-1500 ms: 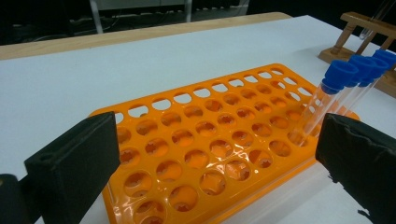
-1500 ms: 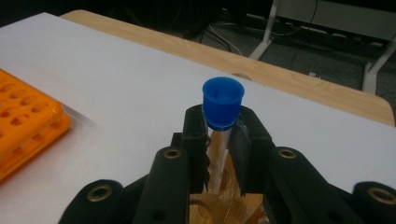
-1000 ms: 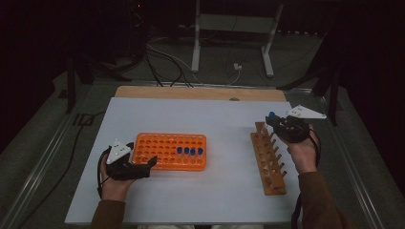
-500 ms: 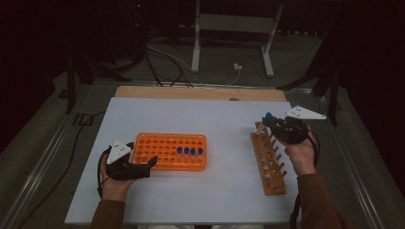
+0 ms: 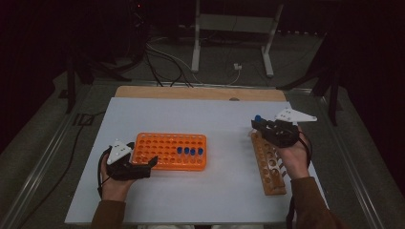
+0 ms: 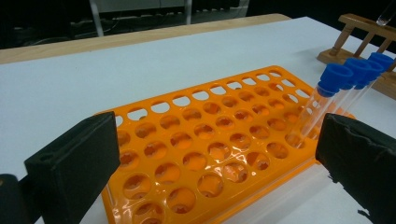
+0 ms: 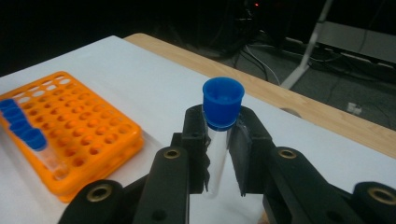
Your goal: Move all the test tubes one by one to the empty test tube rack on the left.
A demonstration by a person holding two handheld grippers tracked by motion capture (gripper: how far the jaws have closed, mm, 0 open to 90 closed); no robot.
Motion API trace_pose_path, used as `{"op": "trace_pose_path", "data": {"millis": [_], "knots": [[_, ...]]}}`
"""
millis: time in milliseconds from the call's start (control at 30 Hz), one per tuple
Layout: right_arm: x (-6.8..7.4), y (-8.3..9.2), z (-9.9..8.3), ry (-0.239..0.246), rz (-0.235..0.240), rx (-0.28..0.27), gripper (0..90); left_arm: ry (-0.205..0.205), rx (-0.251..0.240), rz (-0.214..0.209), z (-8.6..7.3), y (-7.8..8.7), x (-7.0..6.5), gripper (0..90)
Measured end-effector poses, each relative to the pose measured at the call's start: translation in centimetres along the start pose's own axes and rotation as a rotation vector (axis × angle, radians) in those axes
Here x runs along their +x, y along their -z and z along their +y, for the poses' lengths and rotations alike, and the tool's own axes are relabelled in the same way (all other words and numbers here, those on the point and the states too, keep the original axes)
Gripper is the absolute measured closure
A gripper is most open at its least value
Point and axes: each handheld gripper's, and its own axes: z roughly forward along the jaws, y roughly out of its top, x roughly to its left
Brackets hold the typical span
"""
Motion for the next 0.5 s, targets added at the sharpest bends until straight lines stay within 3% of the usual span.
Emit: {"op": "trace_pose_path", "data": {"millis": [500], "knots": [[3.1,-1.0,1.4,0.036,0.083,-0.001,77.0,-0.033,-0.032,-0.053,1.8,0.0,-1.6,0.7]]}}
